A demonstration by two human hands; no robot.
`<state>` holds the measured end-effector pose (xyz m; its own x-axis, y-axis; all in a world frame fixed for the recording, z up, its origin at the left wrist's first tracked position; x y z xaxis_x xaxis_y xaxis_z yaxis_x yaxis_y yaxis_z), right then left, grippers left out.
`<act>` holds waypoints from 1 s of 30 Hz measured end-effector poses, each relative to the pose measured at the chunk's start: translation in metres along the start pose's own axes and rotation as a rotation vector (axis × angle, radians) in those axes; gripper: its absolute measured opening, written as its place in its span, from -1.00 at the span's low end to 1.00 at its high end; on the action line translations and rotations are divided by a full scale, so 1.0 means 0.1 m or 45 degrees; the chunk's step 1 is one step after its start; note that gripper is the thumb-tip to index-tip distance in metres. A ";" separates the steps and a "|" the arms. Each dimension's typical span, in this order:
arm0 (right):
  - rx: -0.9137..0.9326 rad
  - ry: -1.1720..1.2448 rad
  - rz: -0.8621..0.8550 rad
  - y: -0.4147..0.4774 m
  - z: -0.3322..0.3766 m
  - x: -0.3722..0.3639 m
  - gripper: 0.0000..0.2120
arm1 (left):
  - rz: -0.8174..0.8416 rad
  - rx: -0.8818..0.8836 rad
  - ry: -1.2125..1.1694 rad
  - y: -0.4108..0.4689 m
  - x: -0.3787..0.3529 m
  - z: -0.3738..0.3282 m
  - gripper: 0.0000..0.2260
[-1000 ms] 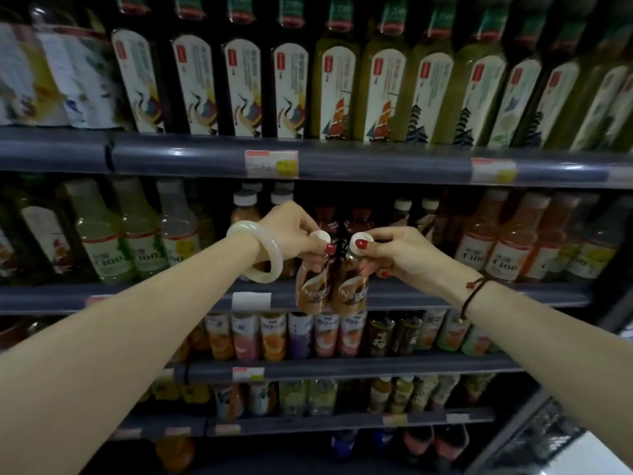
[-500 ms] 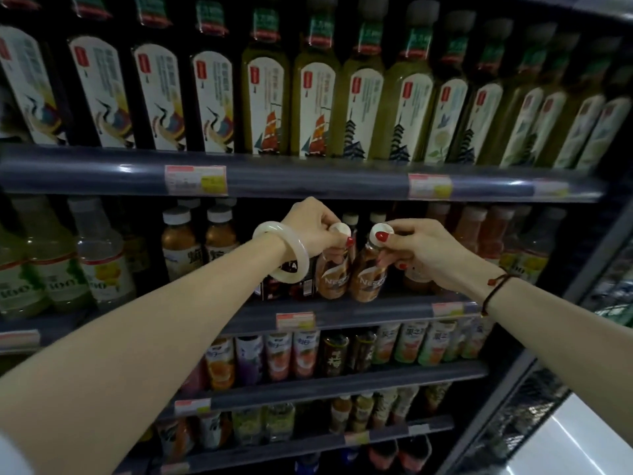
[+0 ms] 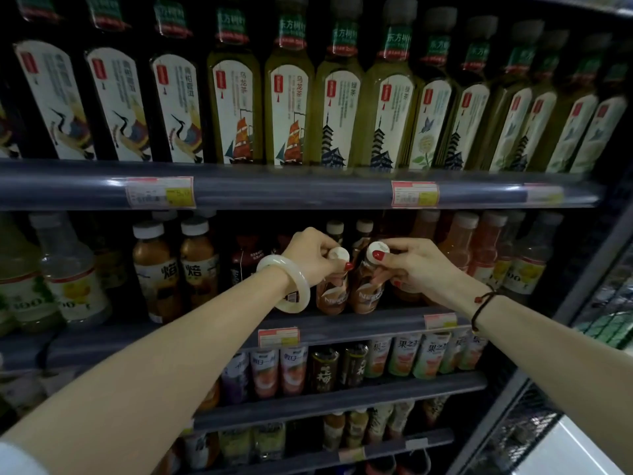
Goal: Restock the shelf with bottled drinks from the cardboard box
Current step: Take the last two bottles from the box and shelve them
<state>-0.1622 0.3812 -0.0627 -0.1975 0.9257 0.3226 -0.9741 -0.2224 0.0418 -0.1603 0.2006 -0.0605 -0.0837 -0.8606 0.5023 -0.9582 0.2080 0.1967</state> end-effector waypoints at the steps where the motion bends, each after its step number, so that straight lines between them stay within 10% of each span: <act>1: 0.004 0.017 0.002 0.02 -0.01 0.01 -0.81 | -0.011 0.011 -0.007 0.02 -0.01 0.03 -0.84; 30: -0.116 -0.421 -0.054 0.51 -1.00 -0.06 -0.52 | -0.233 0.396 0.101 0.14 -0.57 0.82 -0.54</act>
<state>-0.2216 0.3947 -0.1570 -0.1247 0.7812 0.6118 -0.9894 -0.1439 -0.0178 -0.1910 0.2142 -0.1558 0.1068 -0.8292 0.5486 -0.9937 -0.1082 0.0300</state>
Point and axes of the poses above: each hand's wrist, its own y-axis towards the middle knuckle, its own x-axis out of the back of the hand, z = x × y, the point moved 4 cm from there along y, towards the middle knuckle, and after that the axes turned 5 degrees about -y, right-handed, at the moved point
